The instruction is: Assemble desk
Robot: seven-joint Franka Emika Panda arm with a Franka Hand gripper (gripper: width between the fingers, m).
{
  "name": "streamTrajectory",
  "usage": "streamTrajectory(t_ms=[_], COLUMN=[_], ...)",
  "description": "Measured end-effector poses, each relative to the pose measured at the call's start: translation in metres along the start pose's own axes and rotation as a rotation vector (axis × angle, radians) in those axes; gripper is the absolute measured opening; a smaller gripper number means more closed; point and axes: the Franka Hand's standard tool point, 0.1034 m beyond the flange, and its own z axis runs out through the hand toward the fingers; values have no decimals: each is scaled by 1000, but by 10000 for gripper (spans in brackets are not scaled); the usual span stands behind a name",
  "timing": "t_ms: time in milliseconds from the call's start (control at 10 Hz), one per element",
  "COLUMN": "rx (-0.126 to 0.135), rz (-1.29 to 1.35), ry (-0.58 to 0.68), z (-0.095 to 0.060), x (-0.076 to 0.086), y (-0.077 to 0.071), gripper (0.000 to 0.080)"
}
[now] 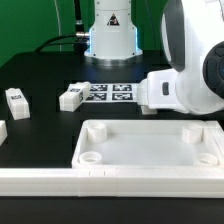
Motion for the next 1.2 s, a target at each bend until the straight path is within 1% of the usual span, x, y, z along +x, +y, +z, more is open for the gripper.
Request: streamTrajectory(t_ms=[100,200,500,700,800,900,1000,1100,1200], rx=[-1,-2,-2,2,4,5,3,7,10], rz=[-1,-1,-1,0,-5,-22,-56,-65,-80], ry=[0,-1,1,10,17,21,23,34,68], z=[0,1,0,-5,-11,-23,-40,-57,-67], x=[0,0,0,0,-3,-12,-28,-42,-46], y=[-1,-1,-1,0,1,3,4,7,8], gripper=[384,288,288,288,288,288,289,289,289])
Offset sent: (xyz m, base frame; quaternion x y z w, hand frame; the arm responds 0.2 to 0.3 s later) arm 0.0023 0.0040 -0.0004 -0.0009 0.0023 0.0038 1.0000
